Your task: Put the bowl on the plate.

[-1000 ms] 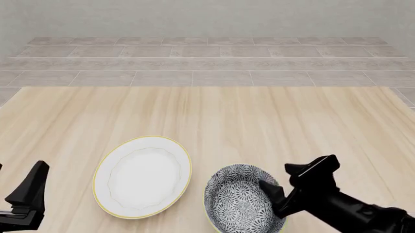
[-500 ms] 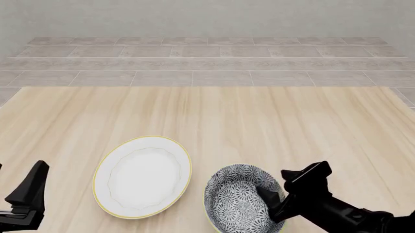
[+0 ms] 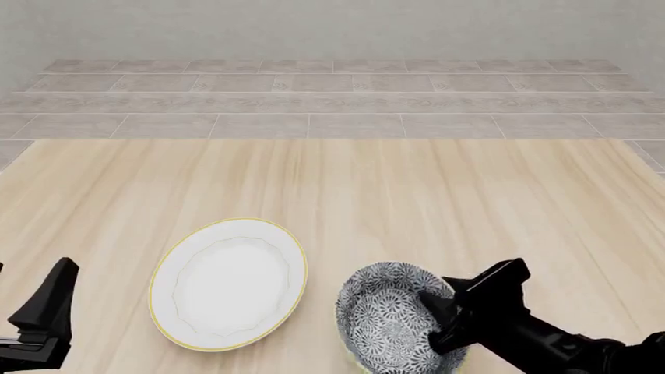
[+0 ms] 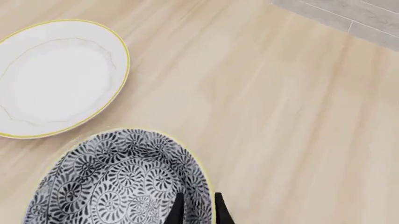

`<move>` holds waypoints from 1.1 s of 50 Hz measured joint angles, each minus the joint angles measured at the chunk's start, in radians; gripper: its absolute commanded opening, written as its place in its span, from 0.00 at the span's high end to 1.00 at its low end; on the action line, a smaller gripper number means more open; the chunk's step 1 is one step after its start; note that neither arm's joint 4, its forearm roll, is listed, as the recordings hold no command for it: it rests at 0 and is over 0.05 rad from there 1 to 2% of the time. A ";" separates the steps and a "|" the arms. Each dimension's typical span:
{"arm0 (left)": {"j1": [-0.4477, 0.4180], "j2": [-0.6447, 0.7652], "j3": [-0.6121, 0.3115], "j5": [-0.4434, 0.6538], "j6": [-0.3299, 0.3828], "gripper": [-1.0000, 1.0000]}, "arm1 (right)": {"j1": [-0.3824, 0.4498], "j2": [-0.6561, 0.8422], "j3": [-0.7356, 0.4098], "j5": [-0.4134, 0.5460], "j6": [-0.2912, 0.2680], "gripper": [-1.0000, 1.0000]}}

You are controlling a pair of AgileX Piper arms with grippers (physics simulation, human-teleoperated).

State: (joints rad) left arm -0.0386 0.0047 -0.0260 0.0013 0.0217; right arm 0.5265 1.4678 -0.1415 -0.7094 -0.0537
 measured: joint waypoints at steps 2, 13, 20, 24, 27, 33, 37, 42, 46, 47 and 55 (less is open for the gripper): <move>0.000 0.000 0.000 0.000 0.000 0.00 | -0.002 -0.004 -0.001 0.001 -0.006 1.00; 0.001 0.000 0.000 0.001 0.001 0.00 | 0.003 -0.050 0.005 0.034 -0.025 1.00; 0.002 0.000 -0.001 0.001 0.001 0.00 | 0.014 -0.112 0.007 0.084 -0.034 1.00; 0.002 0.000 -0.001 0.001 0.001 0.00 | 0.019 -0.142 0.008 0.107 -0.038 1.00; 0.002 -0.001 -0.001 0.001 0.001 0.00 | 0.024 -0.161 0.009 0.120 -0.042 1.00; 0.002 -0.001 -0.001 0.001 0.001 0.00 | 0.028 -0.185 0.017 0.122 -0.064 1.00; 0.002 -0.002 0.000 0.000 0.001 0.00 | 0.032 -0.193 0.019 0.124 -0.066 1.00; 0.002 -0.001 0.002 -0.003 0.001 0.00 | 0.027 -0.203 0.017 0.137 -0.058 1.00; 0.002 0.001 0.003 -0.006 0.000 0.00 | 0.018 -0.204 0.012 0.148 -0.049 1.00; 0.002 0.002 0.004 -0.007 0.000 0.00 | 0.015 -0.204 0.011 0.151 -0.046 1.00; 0.001 0.014 0.006 -0.021 0.000 0.00 | -0.012 -0.220 0.000 0.184 -0.021 1.00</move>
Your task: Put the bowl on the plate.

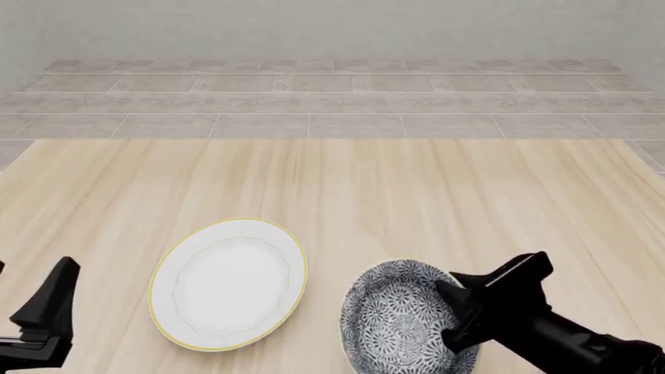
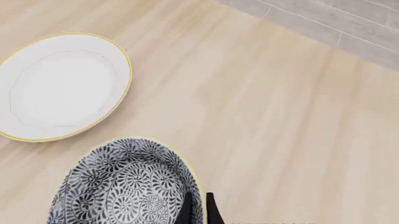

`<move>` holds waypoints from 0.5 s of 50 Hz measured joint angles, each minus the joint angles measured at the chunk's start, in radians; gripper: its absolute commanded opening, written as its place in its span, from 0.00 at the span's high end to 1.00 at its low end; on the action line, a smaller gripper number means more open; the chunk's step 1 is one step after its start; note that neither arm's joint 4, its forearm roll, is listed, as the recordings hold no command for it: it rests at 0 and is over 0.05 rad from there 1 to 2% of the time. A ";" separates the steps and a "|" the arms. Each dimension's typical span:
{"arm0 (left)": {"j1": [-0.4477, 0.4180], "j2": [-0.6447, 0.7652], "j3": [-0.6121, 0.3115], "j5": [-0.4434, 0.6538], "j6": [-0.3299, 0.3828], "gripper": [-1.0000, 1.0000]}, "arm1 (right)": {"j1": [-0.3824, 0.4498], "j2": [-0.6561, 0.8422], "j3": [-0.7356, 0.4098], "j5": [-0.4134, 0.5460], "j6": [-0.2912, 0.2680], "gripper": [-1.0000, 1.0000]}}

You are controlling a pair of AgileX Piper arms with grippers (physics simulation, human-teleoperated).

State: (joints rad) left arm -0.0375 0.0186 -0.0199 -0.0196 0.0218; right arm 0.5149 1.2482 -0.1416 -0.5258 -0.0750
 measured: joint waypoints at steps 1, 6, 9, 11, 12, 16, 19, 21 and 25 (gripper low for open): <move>0.000 0.002 0.000 -0.002 0.000 0.00 | -0.004 -0.005 -0.002 0.006 0.003 1.00; -0.001 0.008 0.001 -0.009 0.000 0.00 | -0.021 -0.027 -0.009 0.031 0.013 1.00; -0.001 0.011 0.002 -0.013 0.000 0.00 | -0.029 -0.035 -0.013 0.040 0.018 1.00; -0.001 0.013 0.002 -0.016 0.001 0.00 | -0.035 -0.039 -0.015 0.044 0.021 1.00; -0.001 0.014 0.002 -0.017 0.001 0.00 | -0.038 -0.041 -0.016 0.045 0.022 1.00; 0.000 0.017 0.002 -0.021 0.001 0.00 | -0.051 -0.038 -0.022 0.050 0.025 1.00; 0.000 0.019 0.001 -0.023 0.001 0.00 | -0.058 -0.038 -0.028 0.057 0.029 1.00; 0.000 0.021 0.001 -0.025 0.001 0.00 | -0.061 -0.040 -0.033 0.063 0.032 1.00; 0.001 0.024 0.001 -0.029 0.001 0.00 | -0.067 -0.046 -0.045 0.084 0.040 1.00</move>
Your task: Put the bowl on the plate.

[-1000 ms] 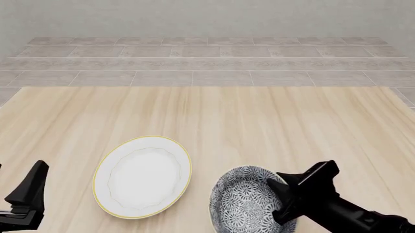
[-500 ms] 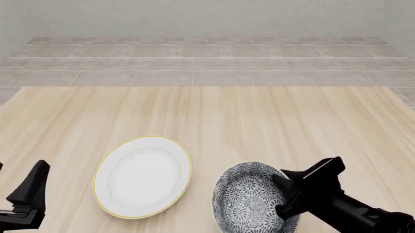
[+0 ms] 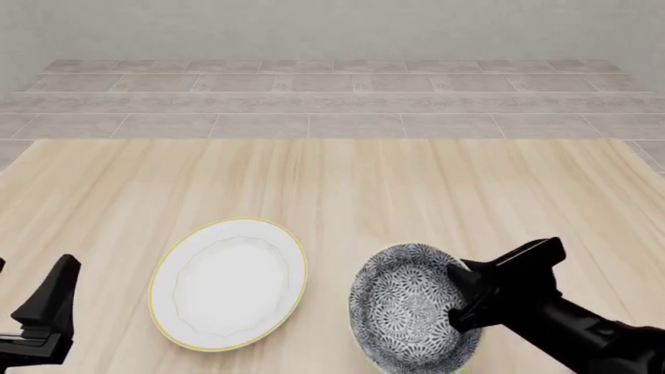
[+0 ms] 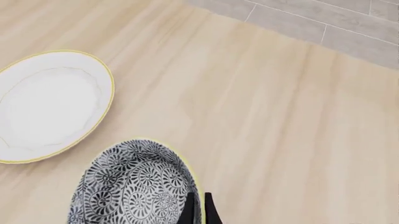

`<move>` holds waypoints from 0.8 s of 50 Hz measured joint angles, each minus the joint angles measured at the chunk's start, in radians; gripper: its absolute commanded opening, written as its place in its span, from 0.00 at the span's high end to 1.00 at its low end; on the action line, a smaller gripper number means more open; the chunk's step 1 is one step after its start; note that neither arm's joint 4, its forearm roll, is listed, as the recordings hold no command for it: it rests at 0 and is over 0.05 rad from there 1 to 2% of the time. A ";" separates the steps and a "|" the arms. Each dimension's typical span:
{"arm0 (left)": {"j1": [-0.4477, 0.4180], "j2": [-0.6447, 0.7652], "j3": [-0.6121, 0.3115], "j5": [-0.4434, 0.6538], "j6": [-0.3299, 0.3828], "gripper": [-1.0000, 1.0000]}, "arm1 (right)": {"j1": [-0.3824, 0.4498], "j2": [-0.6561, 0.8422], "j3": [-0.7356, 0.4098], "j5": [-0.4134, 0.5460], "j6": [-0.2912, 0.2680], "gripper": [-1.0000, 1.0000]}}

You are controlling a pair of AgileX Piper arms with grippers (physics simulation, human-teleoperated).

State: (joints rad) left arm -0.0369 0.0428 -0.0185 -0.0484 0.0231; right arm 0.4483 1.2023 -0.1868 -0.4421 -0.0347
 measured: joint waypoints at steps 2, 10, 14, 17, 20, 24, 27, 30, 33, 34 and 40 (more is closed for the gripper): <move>0.000 0.002 0.000 -0.002 0.000 0.00 | -0.002 -0.007 -0.007 0.015 0.003 1.00; 0.000 0.007 0.000 -0.009 0.000 0.00 | -0.006 -0.044 -0.037 0.083 0.015 1.00; 0.000 0.008 0.000 -0.010 0.000 0.00 | -0.005 -0.064 -0.053 0.118 0.019 1.00; 0.000 0.009 0.000 -0.012 0.000 0.00 | -0.002 -0.080 -0.065 0.143 0.023 1.00; 0.000 0.008 0.000 -0.012 0.000 0.00 | 0.001 -0.094 -0.077 0.168 0.025 1.00; 0.000 0.006 0.000 -0.010 0.000 0.00 | 0.007 -0.109 -0.095 0.198 0.030 1.00; 0.000 0.004 0.000 -0.009 0.000 0.00 | 0.011 -0.118 -0.108 0.218 0.034 1.00; 0.000 0.002 0.000 -0.007 0.001 0.00 | 0.015 -0.125 -0.122 0.237 0.040 1.00; 0.000 0.000 0.001 -0.005 0.001 0.00 | 0.020 -0.129 -0.138 0.255 0.047 1.00; 0.000 -0.001 0.001 -0.005 0.001 0.00 | 0.022 -0.128 -0.143 0.260 0.051 1.00; 0.000 -0.004 0.001 -0.002 0.001 0.00 | 0.032 -0.122 -0.174 0.287 0.072 1.00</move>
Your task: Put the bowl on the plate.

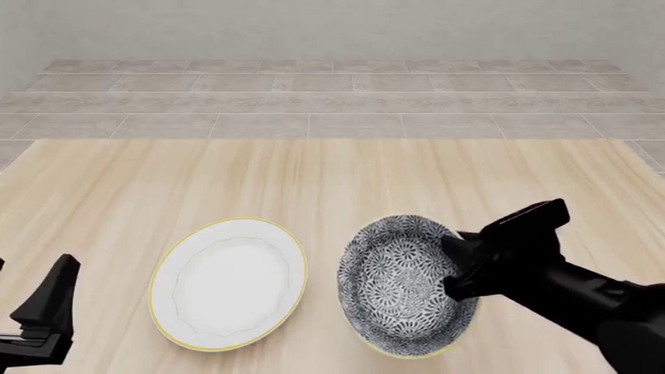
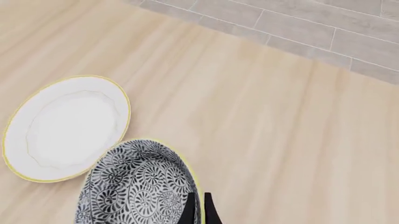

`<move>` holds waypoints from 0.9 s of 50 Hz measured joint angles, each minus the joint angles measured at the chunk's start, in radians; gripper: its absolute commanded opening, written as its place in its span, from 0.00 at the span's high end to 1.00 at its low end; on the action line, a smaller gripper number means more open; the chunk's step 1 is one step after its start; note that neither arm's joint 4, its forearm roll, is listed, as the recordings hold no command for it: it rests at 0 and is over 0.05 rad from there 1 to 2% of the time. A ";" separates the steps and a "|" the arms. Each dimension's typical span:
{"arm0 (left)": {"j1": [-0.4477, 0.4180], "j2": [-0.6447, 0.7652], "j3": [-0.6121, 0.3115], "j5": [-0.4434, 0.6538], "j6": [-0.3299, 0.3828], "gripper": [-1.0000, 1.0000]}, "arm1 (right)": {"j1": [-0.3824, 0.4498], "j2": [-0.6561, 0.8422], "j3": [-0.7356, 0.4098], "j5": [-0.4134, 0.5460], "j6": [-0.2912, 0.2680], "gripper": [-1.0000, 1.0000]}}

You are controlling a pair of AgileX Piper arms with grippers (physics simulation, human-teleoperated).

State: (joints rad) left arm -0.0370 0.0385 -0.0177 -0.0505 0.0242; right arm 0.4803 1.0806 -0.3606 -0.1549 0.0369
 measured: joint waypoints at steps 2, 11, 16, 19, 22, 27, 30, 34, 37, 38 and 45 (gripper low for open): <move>0.000 -0.002 0.000 0.002 0.000 0.00 | 0.004 0.004 -0.009 0.007 0.007 1.00; -0.001 -0.018 -0.003 0.019 0.000 0.00 | 0.027 0.029 -0.047 0.029 0.045 1.00; -0.003 -0.024 -0.005 0.026 -0.001 0.00 | 0.039 0.047 -0.073 0.043 0.064 1.00; -0.003 -0.026 -0.007 0.029 -0.001 0.00 | 0.046 0.058 -0.091 0.052 0.075 1.00; -0.003 -0.027 -0.008 0.031 -0.002 0.00 | 0.053 0.068 -0.109 0.061 0.085 1.00; -0.005 -0.028 -0.009 0.033 -0.001 0.00 | 0.062 0.080 -0.135 0.075 0.097 1.00; -0.006 -0.030 -0.009 0.035 -0.001 0.00 | 0.066 0.083 -0.150 0.085 0.101 1.00; -0.008 -0.032 -0.009 0.037 -0.001 0.00 | 0.070 0.087 -0.170 0.098 0.103 1.00; -0.008 -0.032 -0.009 0.037 0.000 0.00 | 0.072 0.090 -0.184 0.107 0.104 1.00; -0.009 -0.033 -0.009 0.037 0.000 0.00 | 0.073 0.091 -0.188 0.110 0.105 1.00; -0.011 -0.033 -0.008 0.036 0.002 0.00 | 0.082 0.104 -0.225 0.131 0.109 1.00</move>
State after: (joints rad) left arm -0.0479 0.0059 -0.0256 -0.0149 0.0260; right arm 0.5622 1.1842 -0.5851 -0.0237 0.1462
